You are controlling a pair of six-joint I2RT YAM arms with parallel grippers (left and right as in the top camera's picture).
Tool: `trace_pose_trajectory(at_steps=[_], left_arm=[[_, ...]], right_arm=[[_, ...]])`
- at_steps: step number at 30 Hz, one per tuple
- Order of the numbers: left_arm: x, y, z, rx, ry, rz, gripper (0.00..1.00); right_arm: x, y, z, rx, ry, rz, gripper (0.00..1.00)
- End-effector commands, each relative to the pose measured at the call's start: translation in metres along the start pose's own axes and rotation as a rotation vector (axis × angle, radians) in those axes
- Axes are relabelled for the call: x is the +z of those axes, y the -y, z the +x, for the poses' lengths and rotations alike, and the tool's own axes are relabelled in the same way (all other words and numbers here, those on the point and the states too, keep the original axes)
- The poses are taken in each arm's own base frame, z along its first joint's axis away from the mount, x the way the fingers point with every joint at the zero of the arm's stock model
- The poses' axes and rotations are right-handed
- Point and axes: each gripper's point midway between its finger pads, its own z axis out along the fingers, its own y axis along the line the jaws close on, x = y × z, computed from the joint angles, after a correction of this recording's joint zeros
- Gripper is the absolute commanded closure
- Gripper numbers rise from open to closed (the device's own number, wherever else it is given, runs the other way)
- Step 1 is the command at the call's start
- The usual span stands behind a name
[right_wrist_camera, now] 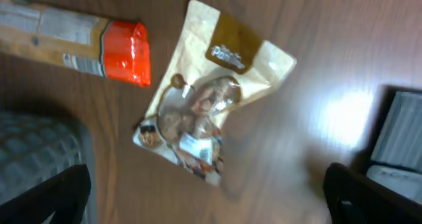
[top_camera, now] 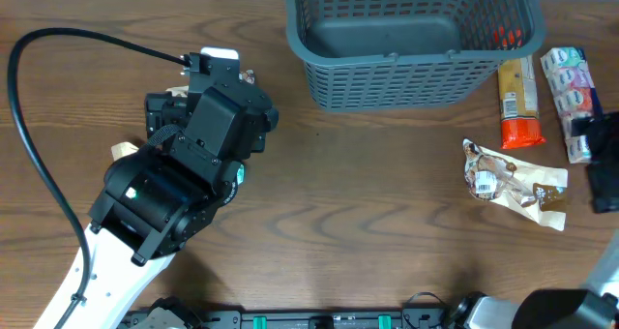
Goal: Pack container
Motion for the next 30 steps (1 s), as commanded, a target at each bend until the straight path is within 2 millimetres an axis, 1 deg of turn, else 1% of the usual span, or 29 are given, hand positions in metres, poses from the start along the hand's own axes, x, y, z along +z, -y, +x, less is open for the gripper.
trace_pose_trajectory(at_steps=[1, 2, 4, 8, 12, 16, 19, 22, 25, 30], left_arm=[[0.001, -0.004, 0.003, 0.012, -0.009, -0.021, 0.01], [0.001, -0.005, 0.005, 0.017, -0.015, -0.023, 0.01], [0.001, -0.006, 0.008, 0.028, -0.029, -0.028, 0.01], [0.001, -0.008, 0.013, 0.039, -0.048, -0.033, 0.01], [0.001, -0.007, 0.013, 0.034, -0.048, -0.030, 0.01], [0.001, -0.007, 0.013, 0.034, -0.049, -0.030, 0.01], [0.001, -0.007, 0.013, 0.034, -0.049, -0.030, 0.01], [0.001, -0.007, 0.013, 0.034, -0.049, -0.030, 0.01], [0.001, -0.007, 0.013, 0.034, -0.048, -0.030, 0.01], [0.001, -0.007, 0.013, 0.034, -0.049, -0.030, 0.01]], right_arm=[[0.040, 0.004, 0.030, 0.105, -0.131, -0.052, 0.01], [0.052, 0.001, 0.036, 0.134, -0.151, -0.084, 0.01], [0.073, 0.007, 0.043, 0.223, -0.165, -0.074, 0.01], [0.099, 0.021, 0.053, 0.352, -0.179, -0.025, 0.01], [0.108, 0.031, 0.058, 0.507, -0.172, 0.027, 0.01], [0.109, 0.036, 0.052, 0.605, -0.128, 0.053, 0.01], [0.111, 0.040, 0.044, 0.628, -0.070, 0.071, 0.01], [0.116, 0.037, 0.038, 0.613, -0.032, 0.072, 0.01], [0.127, 0.030, 0.035, 0.594, -0.026, 0.068, 0.01], [0.154, 0.012, 0.045, 0.566, -0.094, 0.077, 0.01]])
